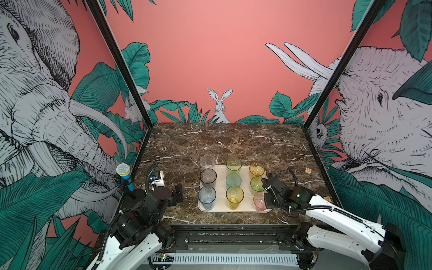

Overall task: Place the glasses into the tray
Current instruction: Place the glass on the tray.

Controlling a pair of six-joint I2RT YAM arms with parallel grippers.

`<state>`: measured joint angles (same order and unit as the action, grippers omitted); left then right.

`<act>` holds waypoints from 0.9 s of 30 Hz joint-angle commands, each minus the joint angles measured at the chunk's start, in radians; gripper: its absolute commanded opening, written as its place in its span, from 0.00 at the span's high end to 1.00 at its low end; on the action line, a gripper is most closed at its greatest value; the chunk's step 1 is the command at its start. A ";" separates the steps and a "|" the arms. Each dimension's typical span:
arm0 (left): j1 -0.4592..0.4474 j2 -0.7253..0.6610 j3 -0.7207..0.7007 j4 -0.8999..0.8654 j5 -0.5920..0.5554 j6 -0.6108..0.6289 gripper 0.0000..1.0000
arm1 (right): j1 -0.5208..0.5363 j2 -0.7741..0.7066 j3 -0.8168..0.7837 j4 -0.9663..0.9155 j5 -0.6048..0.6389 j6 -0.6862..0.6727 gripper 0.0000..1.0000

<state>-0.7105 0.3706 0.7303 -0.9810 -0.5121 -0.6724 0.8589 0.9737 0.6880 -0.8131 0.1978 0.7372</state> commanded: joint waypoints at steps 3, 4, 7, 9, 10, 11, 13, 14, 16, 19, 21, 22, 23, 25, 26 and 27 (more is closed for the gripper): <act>0.003 -0.010 -0.013 0.001 -0.003 -0.019 0.01 | 0.006 0.019 -0.007 0.020 -0.006 0.034 0.99; 0.003 -0.010 -0.012 0.001 -0.003 -0.019 0.01 | 0.006 0.024 -0.007 0.020 -0.011 0.035 0.98; 0.003 -0.009 -0.012 0.001 -0.003 -0.018 0.01 | 0.006 0.045 0.002 0.008 -0.014 0.042 0.97; 0.003 -0.007 -0.012 0.001 -0.003 -0.018 0.01 | 0.006 0.052 0.007 0.001 -0.014 0.042 0.96; 0.003 -0.008 -0.012 0.001 -0.003 -0.018 0.01 | 0.006 0.054 0.010 -0.002 -0.013 0.044 0.96; 0.003 -0.007 -0.012 0.001 -0.003 -0.018 0.01 | 0.006 0.057 0.011 -0.005 -0.011 0.046 0.95; 0.003 -0.007 -0.013 0.001 -0.003 -0.019 0.01 | 0.006 0.060 0.016 -0.011 -0.010 0.048 0.94; 0.003 -0.008 -0.014 0.003 -0.002 -0.020 0.01 | 0.006 0.061 0.020 -0.014 -0.012 0.050 0.93; 0.003 -0.006 -0.014 0.002 -0.003 -0.018 0.01 | 0.006 0.064 0.025 -0.018 -0.013 0.050 0.90; 0.003 -0.002 -0.015 0.004 -0.003 -0.019 0.01 | 0.006 0.071 0.035 -0.027 -0.010 0.050 0.85; 0.003 0.000 -0.014 0.004 -0.003 -0.018 0.01 | 0.006 0.077 0.041 -0.034 -0.011 0.050 0.80; 0.003 0.000 -0.014 0.004 -0.003 -0.018 0.01 | 0.006 0.080 0.044 -0.036 -0.012 0.050 0.77; 0.003 0.001 -0.014 0.004 -0.003 -0.017 0.01 | 0.006 0.084 0.050 -0.041 -0.013 0.050 0.75; 0.003 0.001 -0.014 0.004 -0.003 -0.018 0.01 | 0.006 0.089 0.067 -0.057 -0.021 0.052 0.70; 0.003 0.001 -0.014 0.004 -0.002 -0.018 0.01 | 0.006 0.089 0.078 -0.067 -0.023 0.054 0.67; 0.003 0.001 -0.012 0.004 -0.003 -0.018 0.01 | 0.006 0.088 0.091 -0.079 -0.024 0.055 0.65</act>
<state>-0.7105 0.3706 0.7300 -0.9810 -0.5121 -0.6739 0.8597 1.0637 0.7277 -0.8436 0.1722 0.7757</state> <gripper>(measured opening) 0.993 0.335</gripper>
